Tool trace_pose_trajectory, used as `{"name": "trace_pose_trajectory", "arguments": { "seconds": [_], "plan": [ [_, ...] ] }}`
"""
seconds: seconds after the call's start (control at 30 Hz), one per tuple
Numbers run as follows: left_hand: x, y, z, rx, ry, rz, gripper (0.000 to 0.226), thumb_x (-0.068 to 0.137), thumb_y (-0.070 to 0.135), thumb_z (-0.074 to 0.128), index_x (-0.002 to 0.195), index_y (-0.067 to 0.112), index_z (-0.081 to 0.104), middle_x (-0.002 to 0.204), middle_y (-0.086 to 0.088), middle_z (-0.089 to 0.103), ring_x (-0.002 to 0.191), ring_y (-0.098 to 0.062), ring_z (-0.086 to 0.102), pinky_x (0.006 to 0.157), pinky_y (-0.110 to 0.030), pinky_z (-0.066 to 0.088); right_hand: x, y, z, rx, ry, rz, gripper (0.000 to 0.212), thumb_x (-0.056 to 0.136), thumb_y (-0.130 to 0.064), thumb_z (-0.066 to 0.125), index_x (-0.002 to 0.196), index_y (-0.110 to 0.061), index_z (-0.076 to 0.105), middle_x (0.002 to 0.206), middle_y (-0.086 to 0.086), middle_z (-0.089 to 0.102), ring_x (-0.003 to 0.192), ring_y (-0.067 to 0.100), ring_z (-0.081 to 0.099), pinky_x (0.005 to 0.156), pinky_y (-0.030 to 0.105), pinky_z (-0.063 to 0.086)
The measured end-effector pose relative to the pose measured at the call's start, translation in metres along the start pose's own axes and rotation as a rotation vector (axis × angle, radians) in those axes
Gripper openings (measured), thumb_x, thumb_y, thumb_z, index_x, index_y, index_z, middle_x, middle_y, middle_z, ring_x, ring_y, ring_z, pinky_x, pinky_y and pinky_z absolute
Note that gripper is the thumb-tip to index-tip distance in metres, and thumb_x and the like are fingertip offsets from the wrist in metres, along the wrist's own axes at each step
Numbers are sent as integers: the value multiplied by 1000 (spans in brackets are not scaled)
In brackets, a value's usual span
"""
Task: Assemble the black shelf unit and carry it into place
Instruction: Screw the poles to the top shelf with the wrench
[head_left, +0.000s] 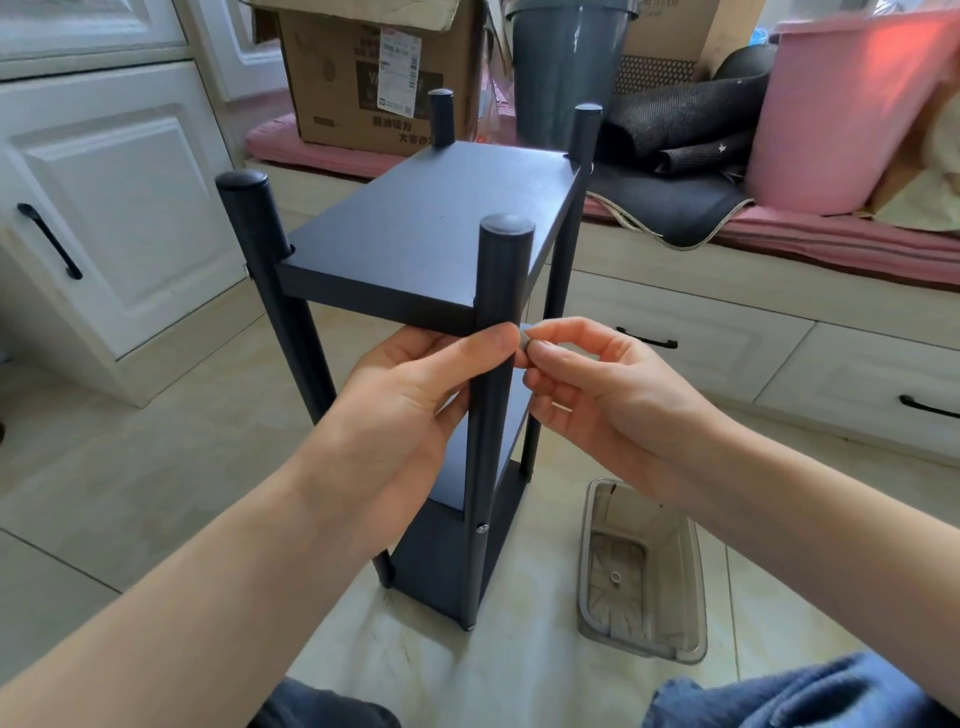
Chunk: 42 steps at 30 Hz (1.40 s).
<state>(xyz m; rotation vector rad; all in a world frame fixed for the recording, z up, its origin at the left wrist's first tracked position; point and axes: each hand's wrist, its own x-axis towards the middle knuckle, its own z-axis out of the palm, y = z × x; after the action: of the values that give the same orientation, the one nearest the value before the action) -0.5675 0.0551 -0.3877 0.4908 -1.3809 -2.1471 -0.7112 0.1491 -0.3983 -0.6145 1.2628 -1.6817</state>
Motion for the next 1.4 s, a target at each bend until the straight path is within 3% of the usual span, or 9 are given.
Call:
{"name": "trace_pose_trajectory", "arguments": {
  "seconds": [0.3,0.5,0.83,1.1,1.27,1.4],
  "plan": [
    [2,-1,-1,24,52,19,48,72,26,75,117,12,69,112,-6,76,104,-19,73,92,-30,53,3,2,5,45,-17,10,9,93,-9,61,95,-13,69,77,3,71,69,11,63,63,24,53],
    [2,0,-1,27,45,4,51,74,25,73,121,6,67,113,-9,75,106,-21,72,98,-34,51,4,2,6,94,-54,14,11,93,-8,60,90,-14,69,76,2,70,68,11,62,62,23,53],
    [3,0,-2,33,45,4,43,72,23,74,113,10,69,107,-7,76,102,-20,73,95,-33,53,3,0,7,-31,-21,-81,12,95,-10,60,89,-17,67,79,1,71,73,11,59,68,25,51],
    [2,0,-2,40,63,0,51,68,26,76,115,8,68,105,-8,76,98,-20,74,96,-35,52,5,6,9,-127,24,-101,6,93,-15,64,91,-17,68,86,5,72,82,18,63,65,25,51],
    [0,1,-4,29,29,16,42,68,26,76,107,12,70,104,-7,77,97,-19,74,92,-32,53,7,9,11,-122,30,-96,5,92,-14,65,91,-16,69,89,11,71,86,24,65,63,25,52],
    [-1,2,-4,42,28,17,53,69,27,75,117,5,66,112,-12,75,103,-25,73,93,-34,54,7,13,13,-88,-22,-89,4,91,-13,65,94,-13,68,90,14,73,85,25,70,74,32,59]
  ]
}}
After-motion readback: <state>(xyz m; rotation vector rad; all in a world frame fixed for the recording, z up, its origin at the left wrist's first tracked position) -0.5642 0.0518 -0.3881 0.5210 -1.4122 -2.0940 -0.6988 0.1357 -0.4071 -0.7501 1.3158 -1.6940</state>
